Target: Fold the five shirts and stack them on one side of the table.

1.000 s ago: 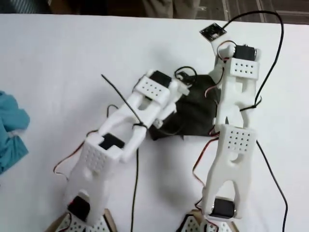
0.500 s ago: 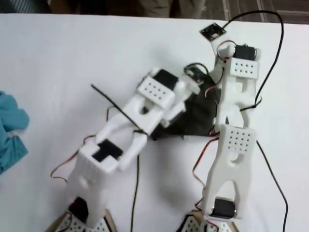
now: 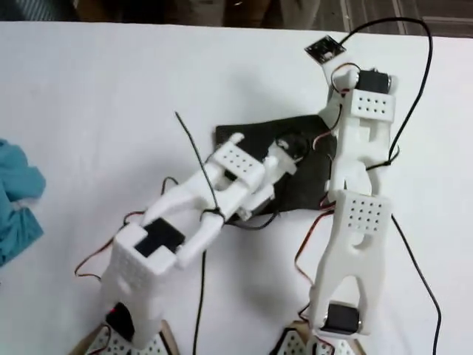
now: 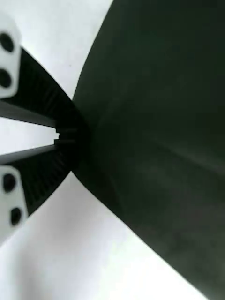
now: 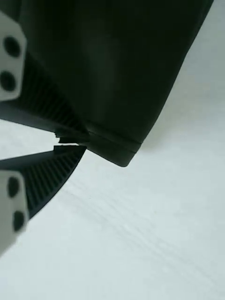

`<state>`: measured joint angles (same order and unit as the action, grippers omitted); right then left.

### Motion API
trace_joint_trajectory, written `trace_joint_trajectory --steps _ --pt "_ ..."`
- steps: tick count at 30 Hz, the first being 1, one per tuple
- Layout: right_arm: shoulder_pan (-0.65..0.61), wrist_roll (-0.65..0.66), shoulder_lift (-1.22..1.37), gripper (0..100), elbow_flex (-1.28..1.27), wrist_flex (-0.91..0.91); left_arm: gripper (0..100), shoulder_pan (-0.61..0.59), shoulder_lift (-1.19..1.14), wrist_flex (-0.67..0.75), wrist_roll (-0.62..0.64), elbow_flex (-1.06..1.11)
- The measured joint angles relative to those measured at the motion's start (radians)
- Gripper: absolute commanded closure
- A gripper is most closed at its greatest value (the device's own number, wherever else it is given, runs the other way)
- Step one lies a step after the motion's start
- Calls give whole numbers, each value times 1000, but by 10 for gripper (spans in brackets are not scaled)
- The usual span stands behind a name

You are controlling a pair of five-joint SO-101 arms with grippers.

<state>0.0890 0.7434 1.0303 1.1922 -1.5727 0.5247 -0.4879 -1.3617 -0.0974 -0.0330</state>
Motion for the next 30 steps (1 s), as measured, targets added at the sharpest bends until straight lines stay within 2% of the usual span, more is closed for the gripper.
trace_joint_trajectory --steps 9,14,22,25,28,30 --pt "0 0 68 978 6 29 980 0 14 15 -2 26" --pt "0 0 68 978 97 28 980 0 32 15 -2 37" --pt "-2 -11 68 965 331 -121 977 -2 267 -2 -23 49" --pt "-2 -58 68 875 358 -169 976 -41 356 -6 -61 51" --pt "-2 -95 68 760 345 -173 976 -132 399 -6 -72 51" --pt "-2 -101 66 731 313 -173 976 -209 405 -6 -72 51"
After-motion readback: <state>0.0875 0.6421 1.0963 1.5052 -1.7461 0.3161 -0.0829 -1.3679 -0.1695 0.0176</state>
